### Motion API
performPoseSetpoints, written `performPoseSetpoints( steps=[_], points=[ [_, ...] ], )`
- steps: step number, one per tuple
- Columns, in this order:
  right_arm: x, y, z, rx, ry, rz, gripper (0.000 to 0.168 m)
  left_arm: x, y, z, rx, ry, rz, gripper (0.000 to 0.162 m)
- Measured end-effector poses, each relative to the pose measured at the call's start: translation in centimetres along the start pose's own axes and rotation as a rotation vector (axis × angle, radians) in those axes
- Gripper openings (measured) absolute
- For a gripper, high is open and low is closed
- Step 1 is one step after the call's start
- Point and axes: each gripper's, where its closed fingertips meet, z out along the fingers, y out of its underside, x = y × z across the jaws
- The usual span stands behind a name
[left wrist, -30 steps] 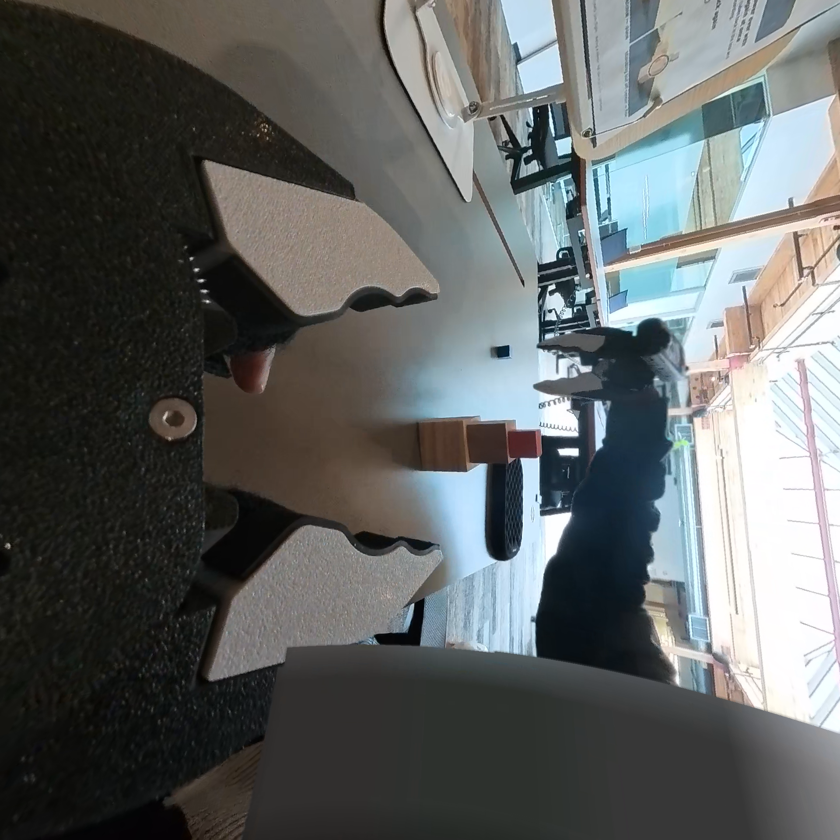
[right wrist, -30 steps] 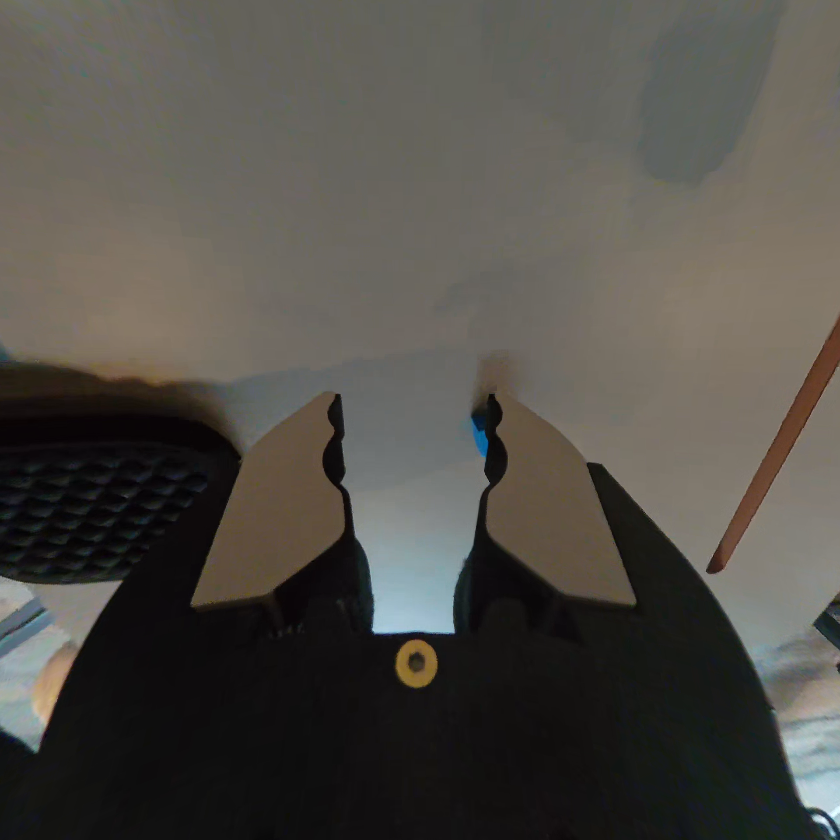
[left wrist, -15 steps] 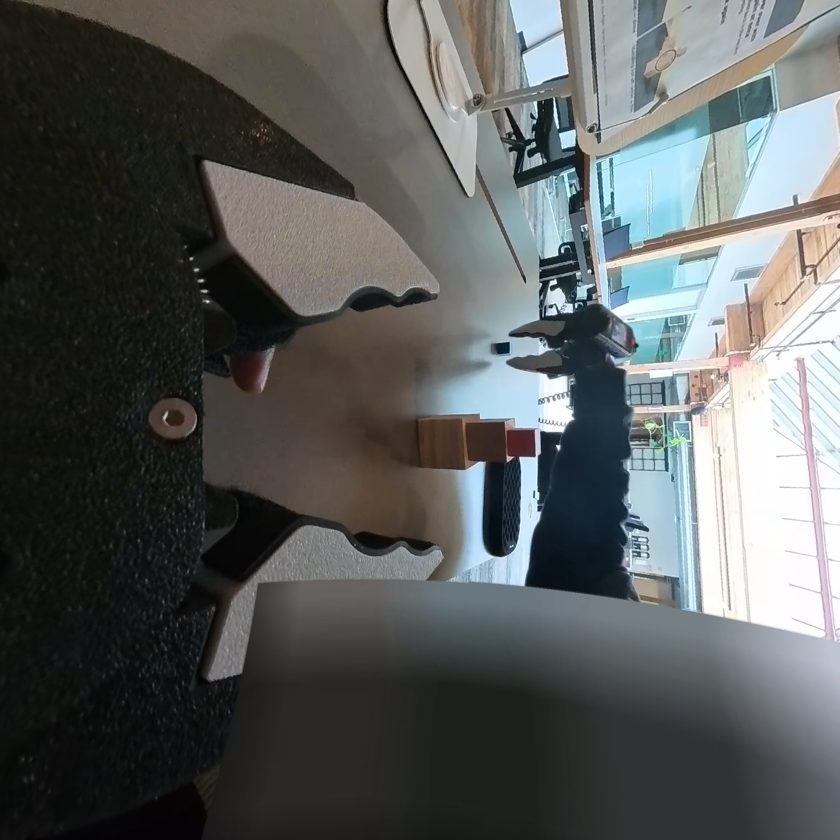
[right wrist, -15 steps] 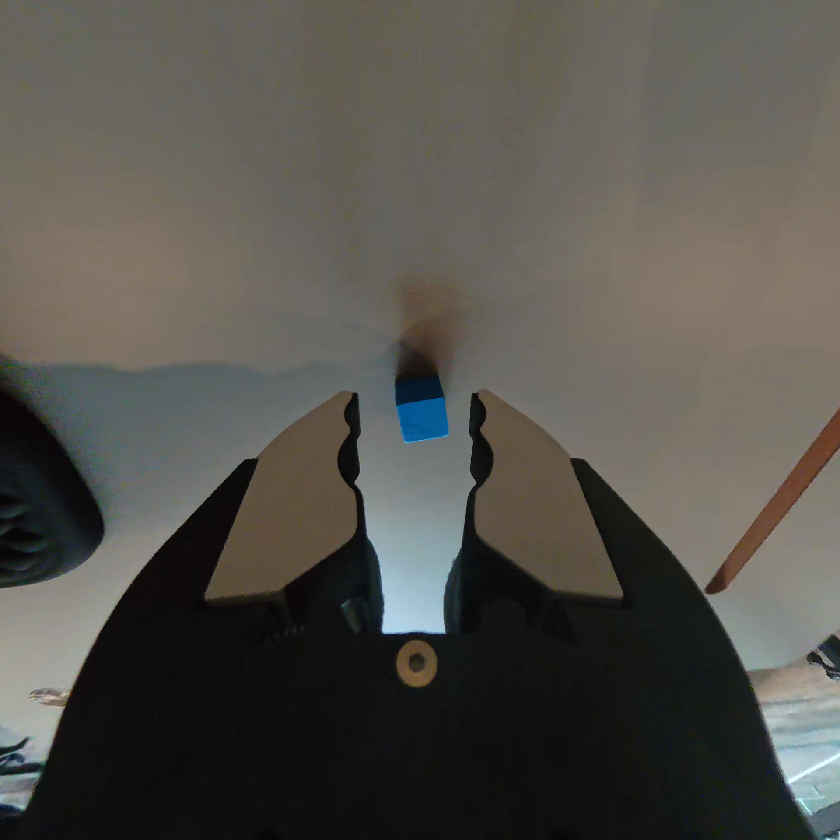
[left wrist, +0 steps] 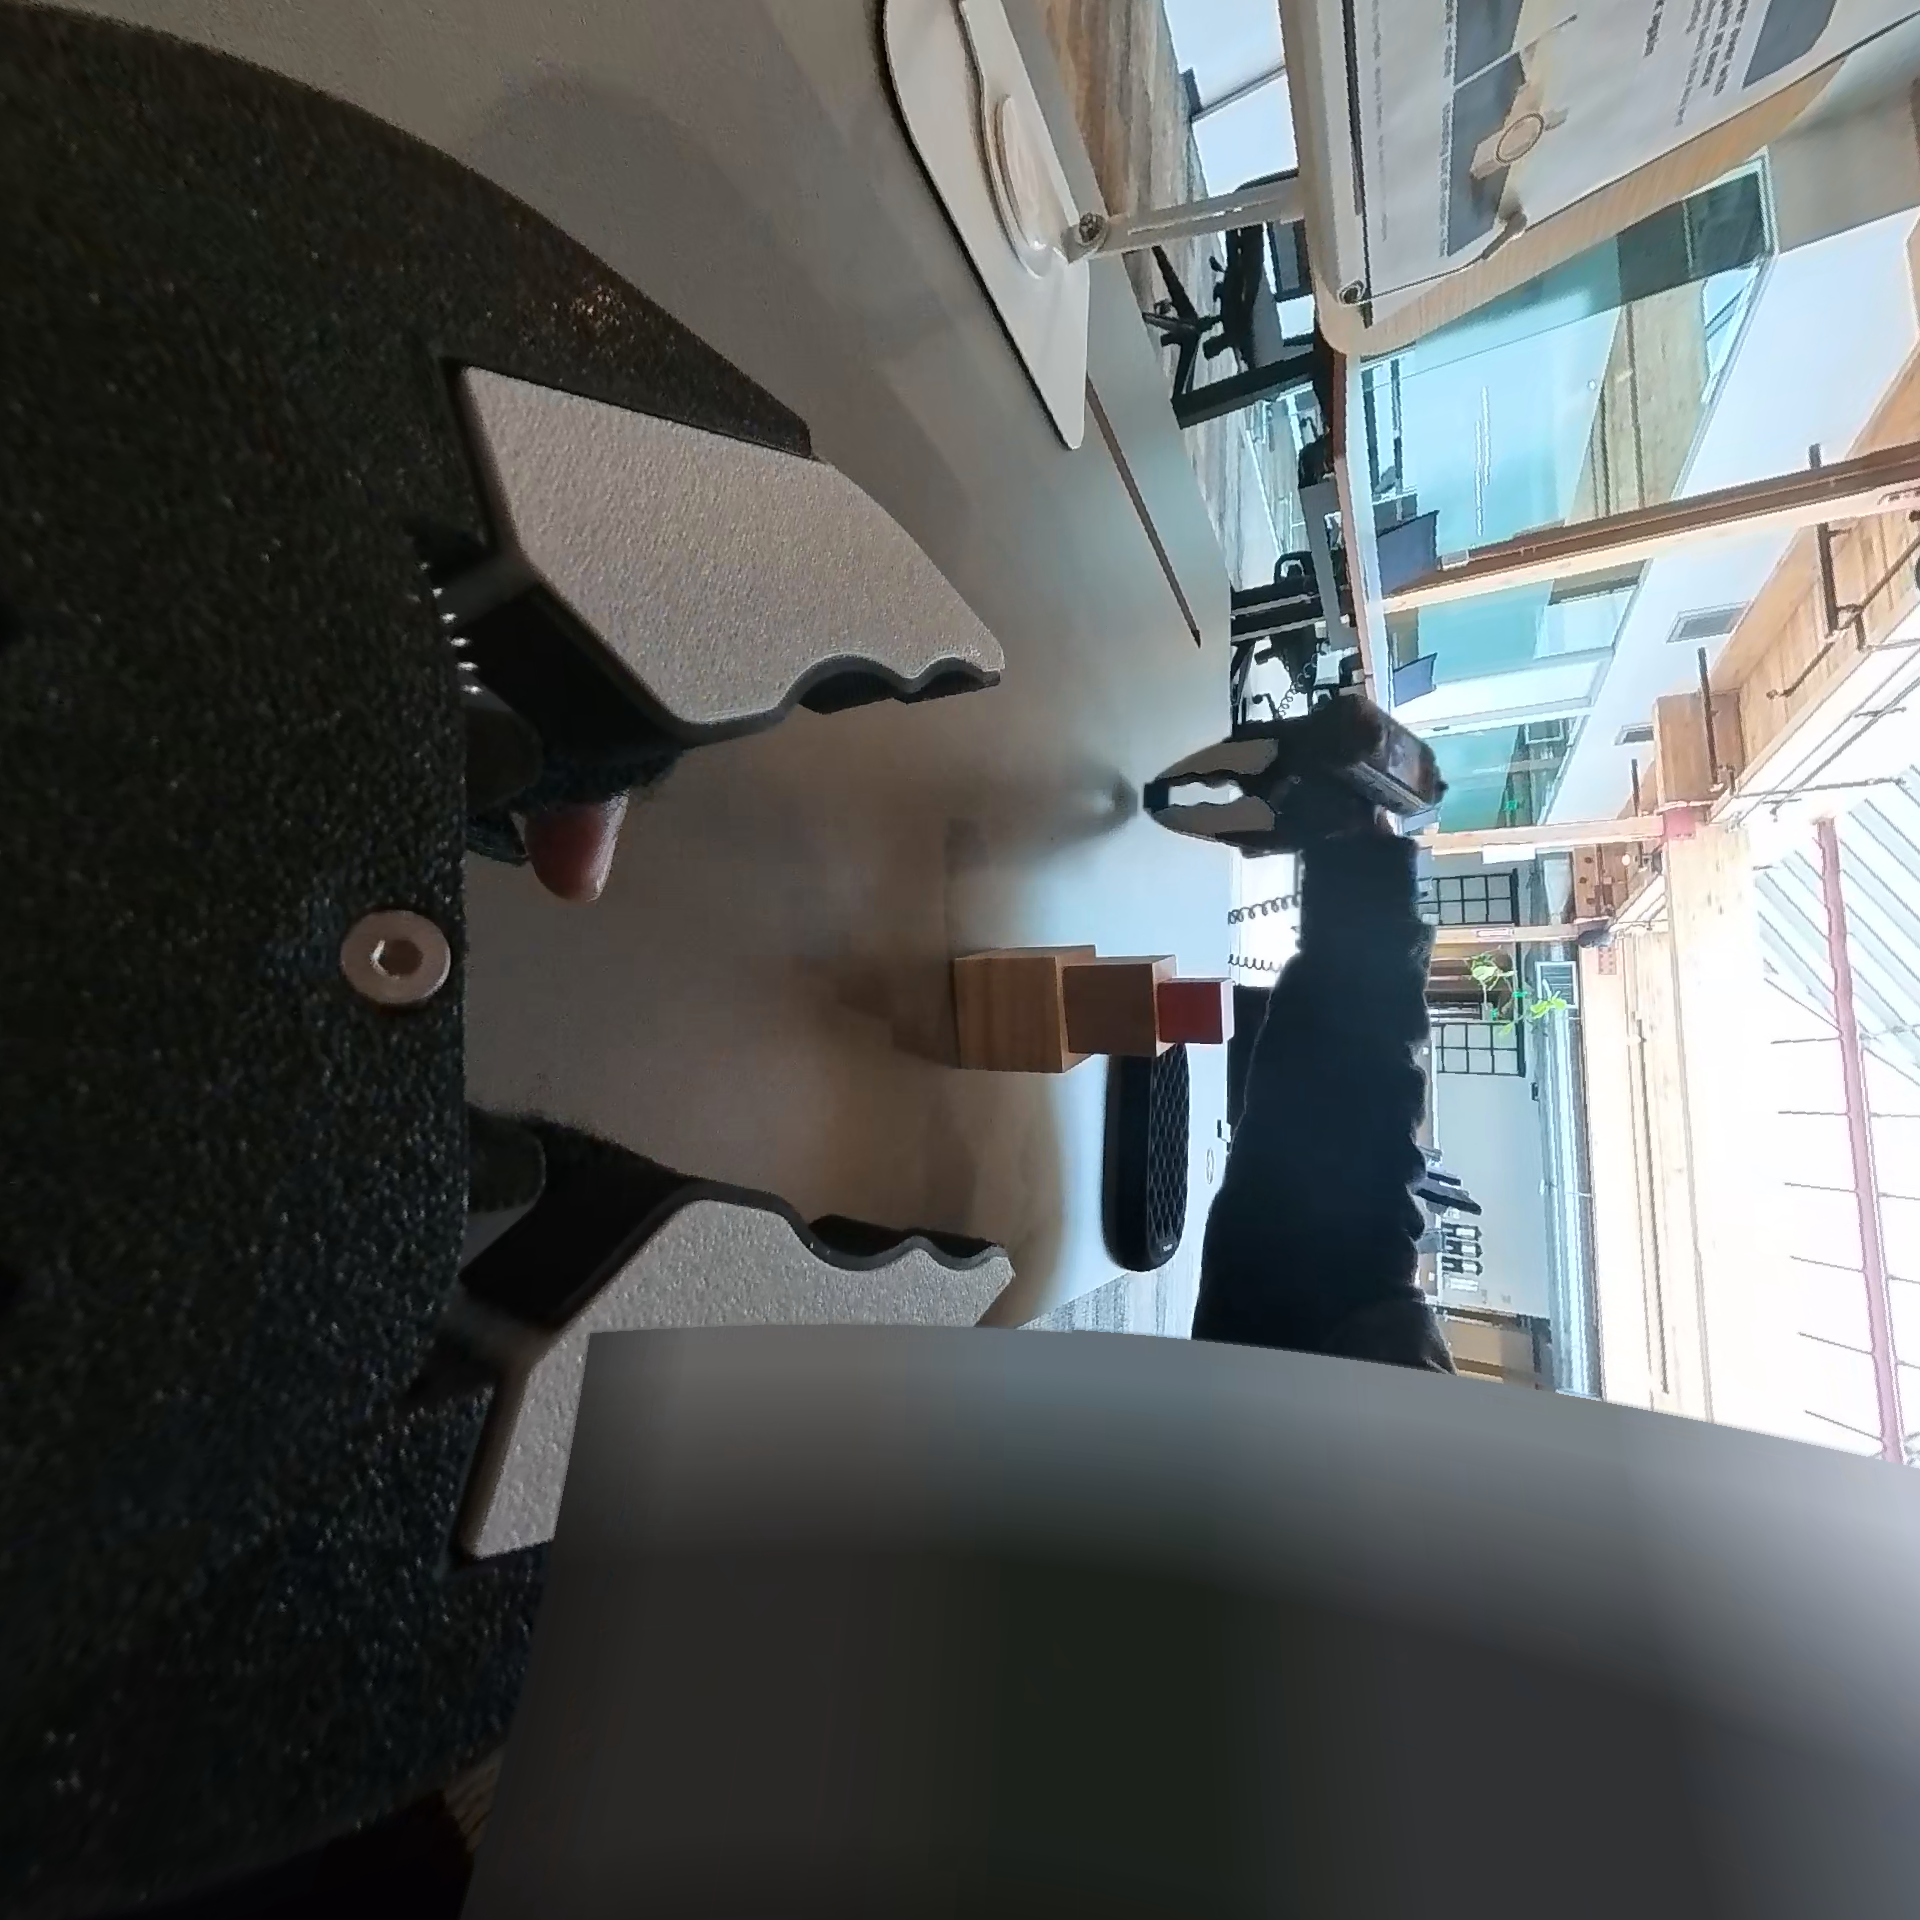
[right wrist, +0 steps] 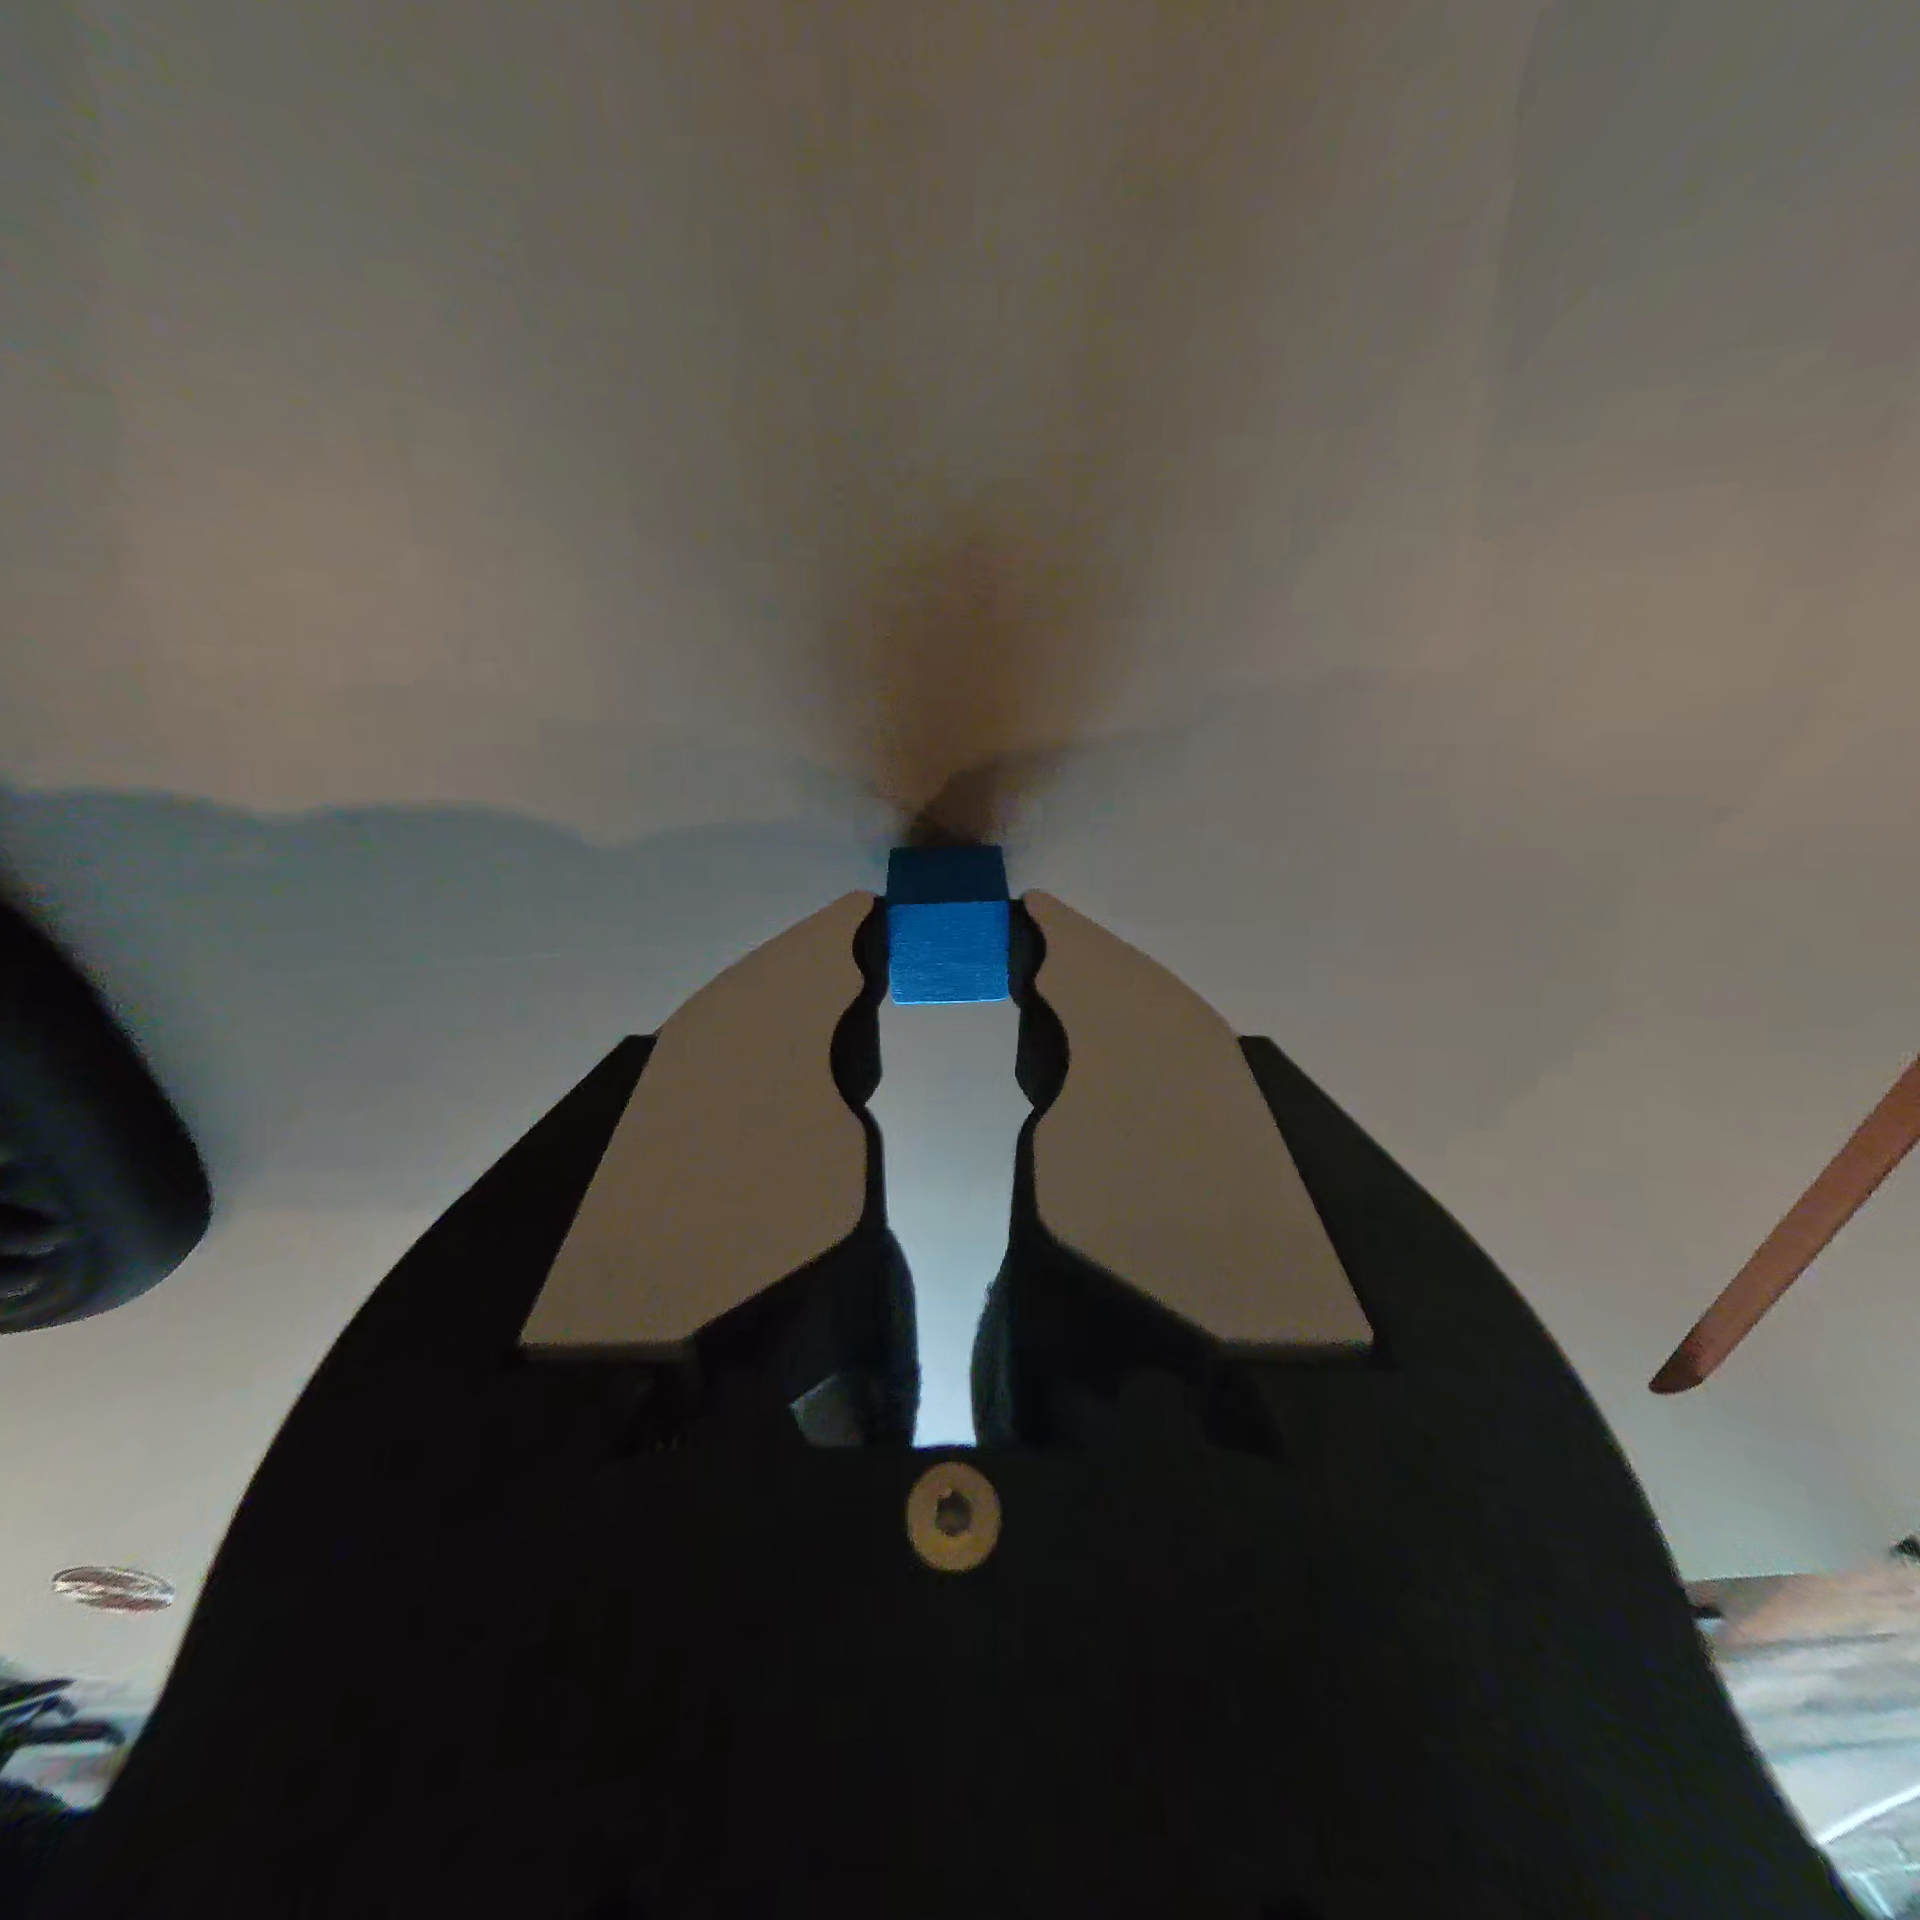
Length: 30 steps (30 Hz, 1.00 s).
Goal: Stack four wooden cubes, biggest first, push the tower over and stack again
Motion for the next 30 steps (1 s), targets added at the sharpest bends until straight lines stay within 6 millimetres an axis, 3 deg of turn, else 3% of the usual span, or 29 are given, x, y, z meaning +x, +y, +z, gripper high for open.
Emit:
performPoseSetpoints(
  steps=[6,11,16,22,30],
  points=[
    [-2.0,-3.5,-4.2,0.025,0.053,-0.045,0.021,0.1,0.1,0.1,-0.006,0.003,0.002,0.096],
    [-6.2,-9.0,-8.5,0.022,0.063,-0.115,0.021,0.1,0.1,0.1,-0.010,0.001,0.010,0.095],
    [-11.2,-14.8,-11.5,0.021,0.034,-0.132,0.021,0.2,0.2,0.2,-0.017,0.000,0.026,0.095],
    [-15.7,-19.9,-12.6,0.003,0.056,-0.191,0.021,0.4,0.3,0.3,-0.029,0.002,0.039,0.095],
    [-17.5,-23.3,-12.2,-0.028,0.061,-0.202,0.021,0.4,0.3,0.3,-0.029,0.001,0.041,0.095]
  ],
)
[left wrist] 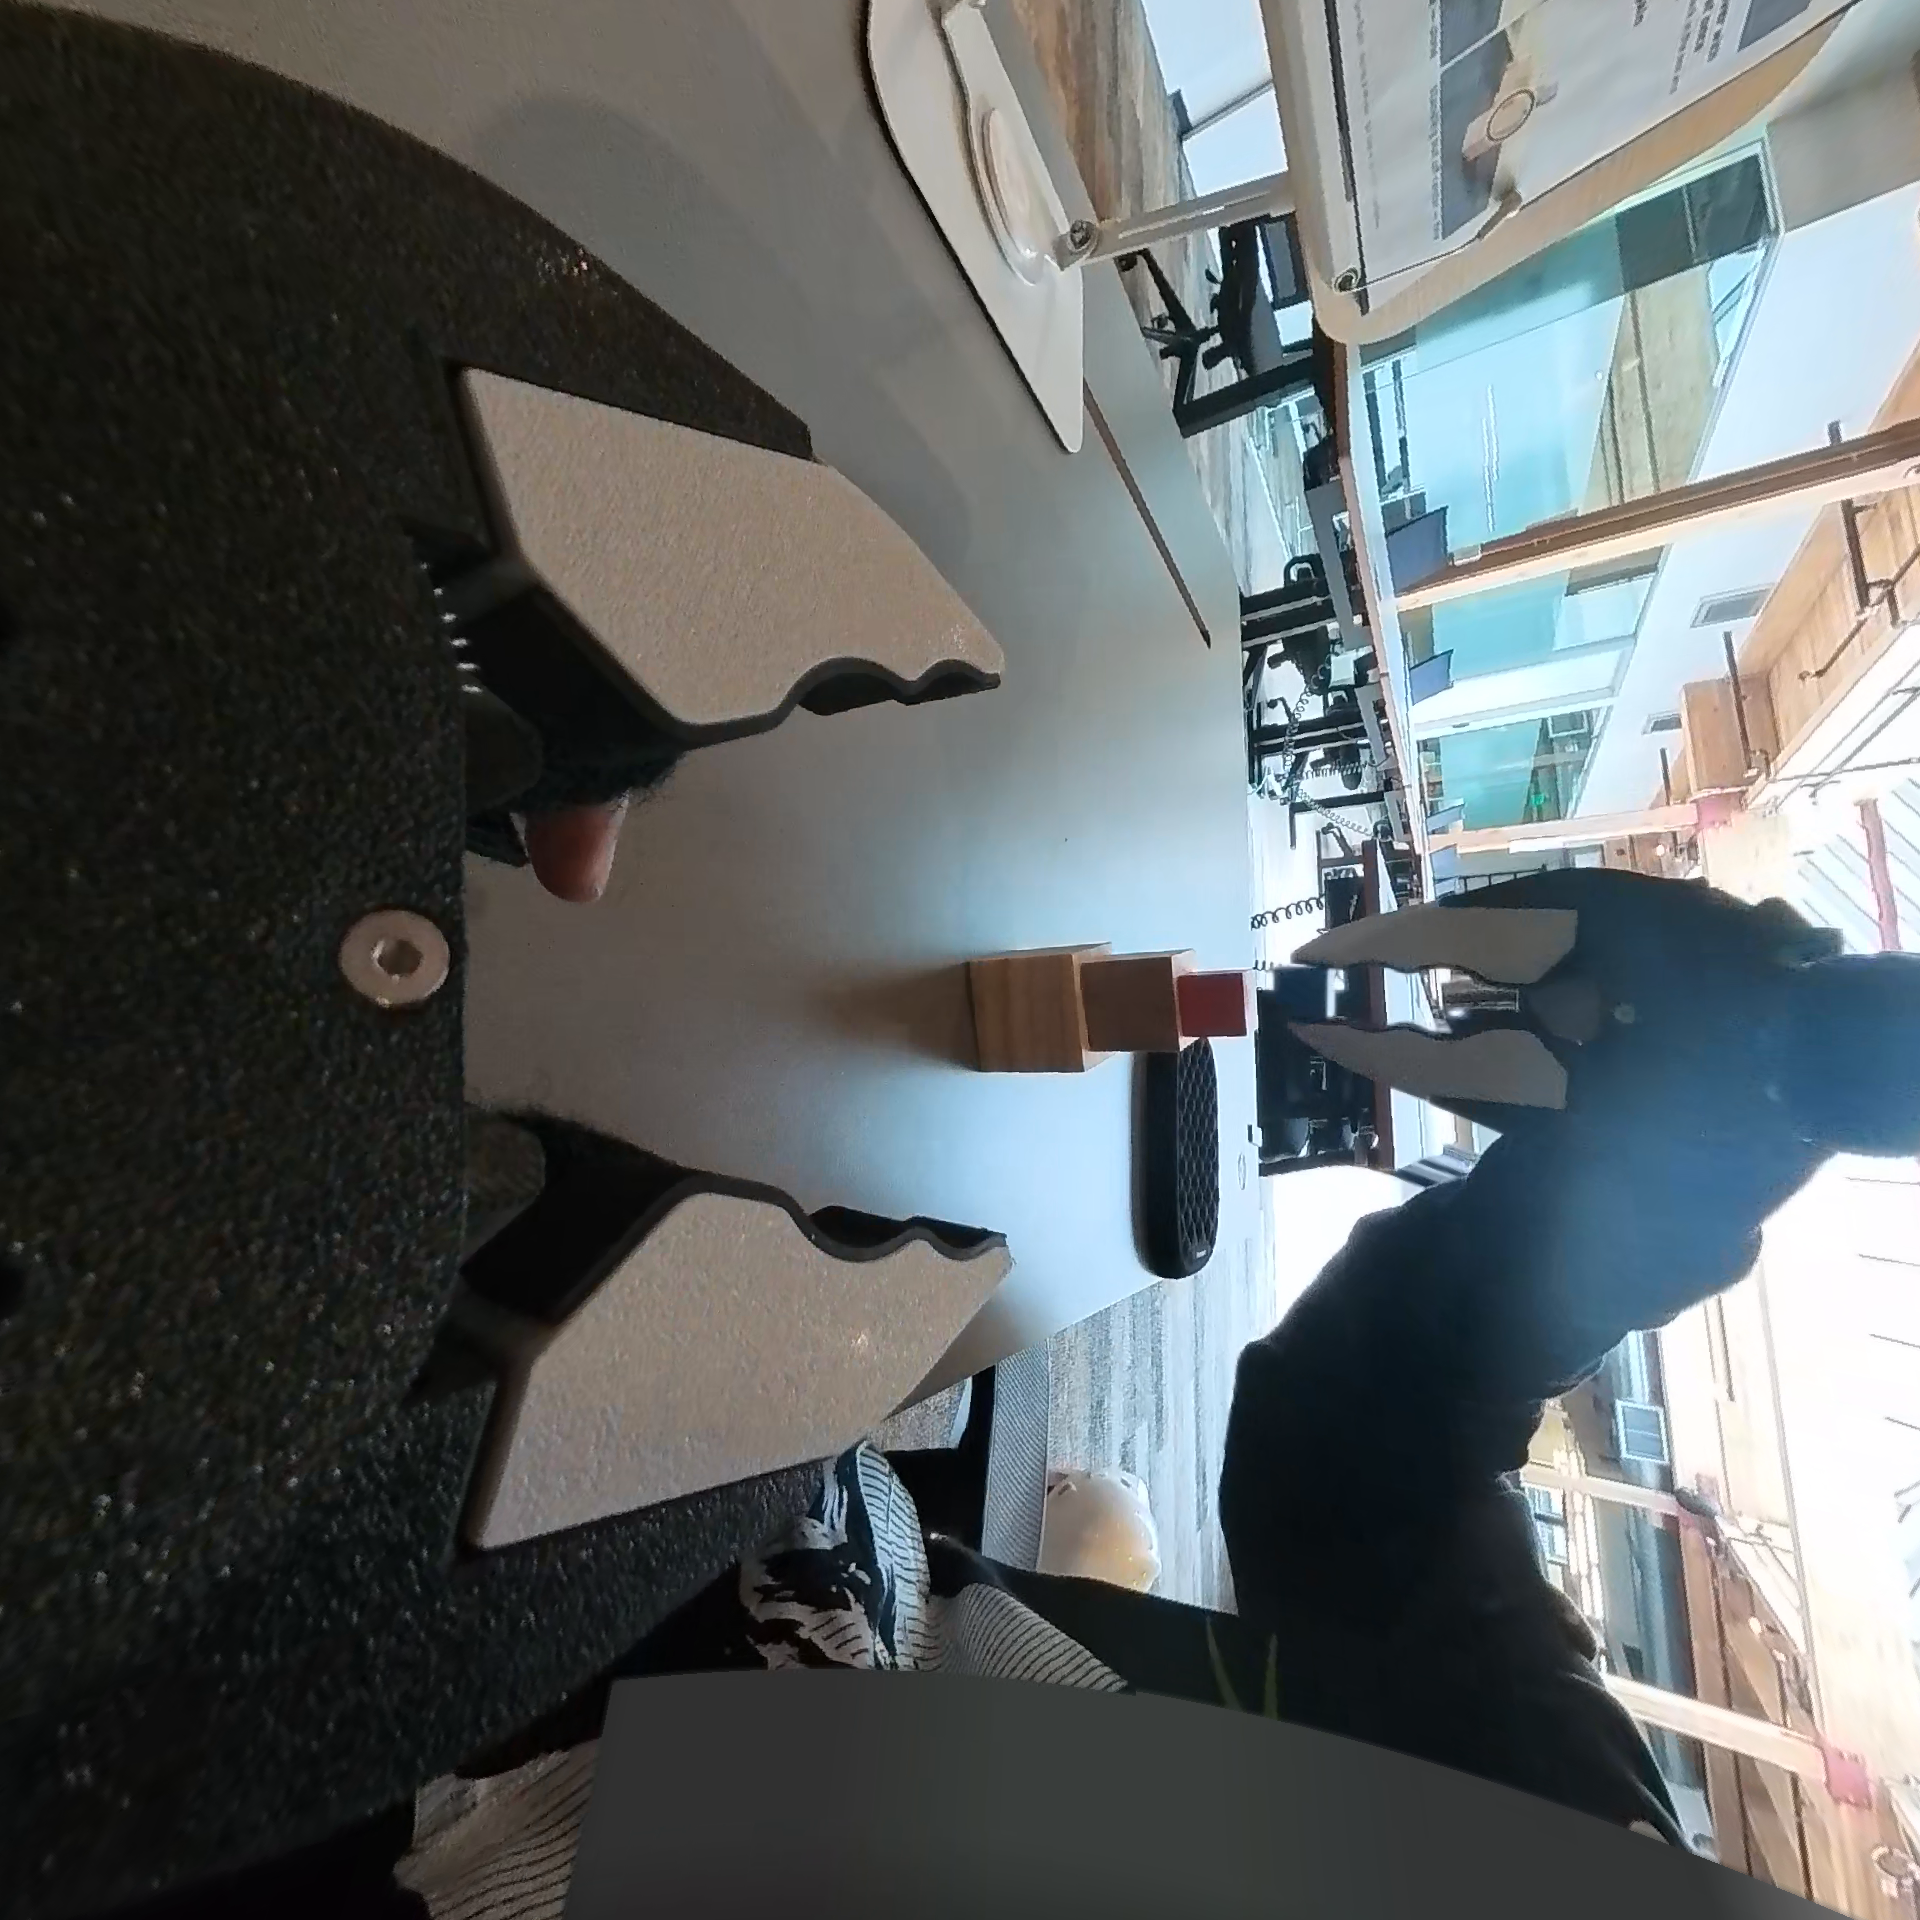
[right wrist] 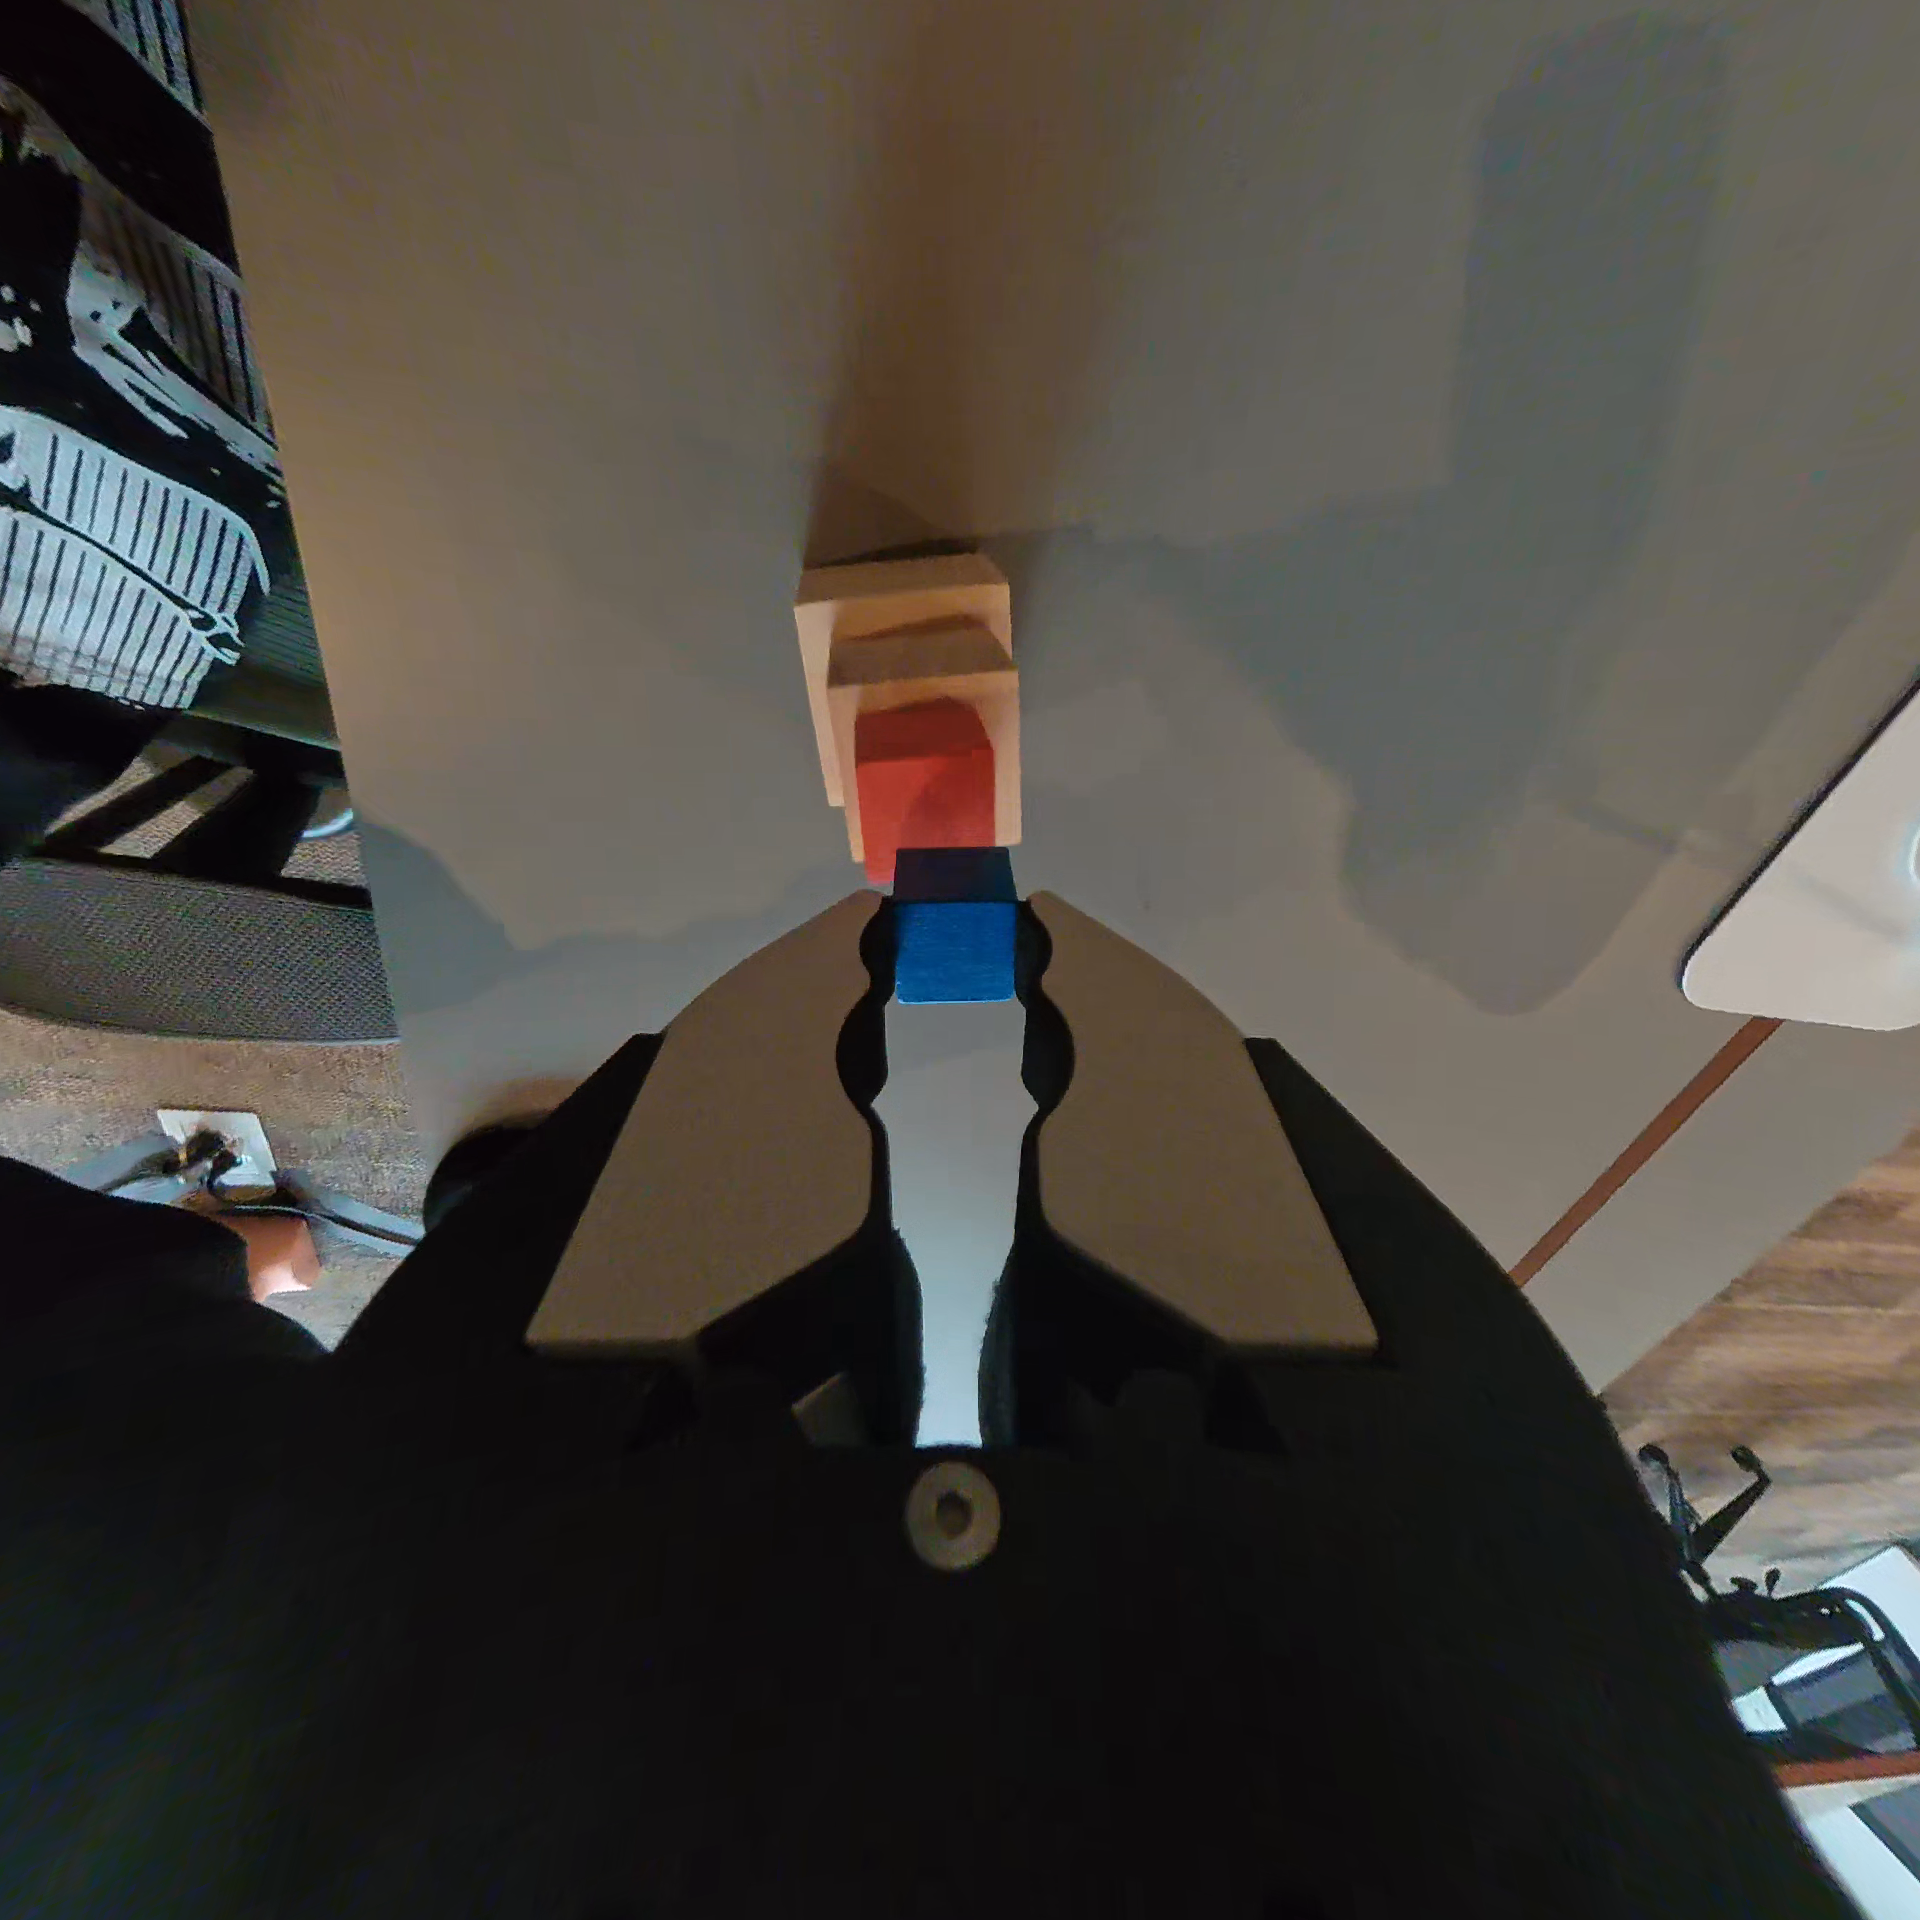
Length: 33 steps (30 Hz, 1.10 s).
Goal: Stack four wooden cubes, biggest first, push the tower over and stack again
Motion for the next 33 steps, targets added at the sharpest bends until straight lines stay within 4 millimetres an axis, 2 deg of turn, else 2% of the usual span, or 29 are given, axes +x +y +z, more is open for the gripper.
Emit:
performPoseSetpoints(
  steps=[6,29,33],
  points=[
    [-0.1,-1.0,0.1,-0.006,-0.014,0.000,0.021,0.0,0.0,0.0,-0.001,0.003,0.000,0.095],
    [-0.1,-1.0,1.1,0.001,-0.045,-0.002,0.021,0.0,0.0,0.0,-0.001,0.005,-0.005,0.095],
    [0.0,-1.1,1.0,0.010,-0.037,-0.004,0.030,0.0,0.0,0.0,-0.001,0.006,-0.006,0.095]
  ],
)
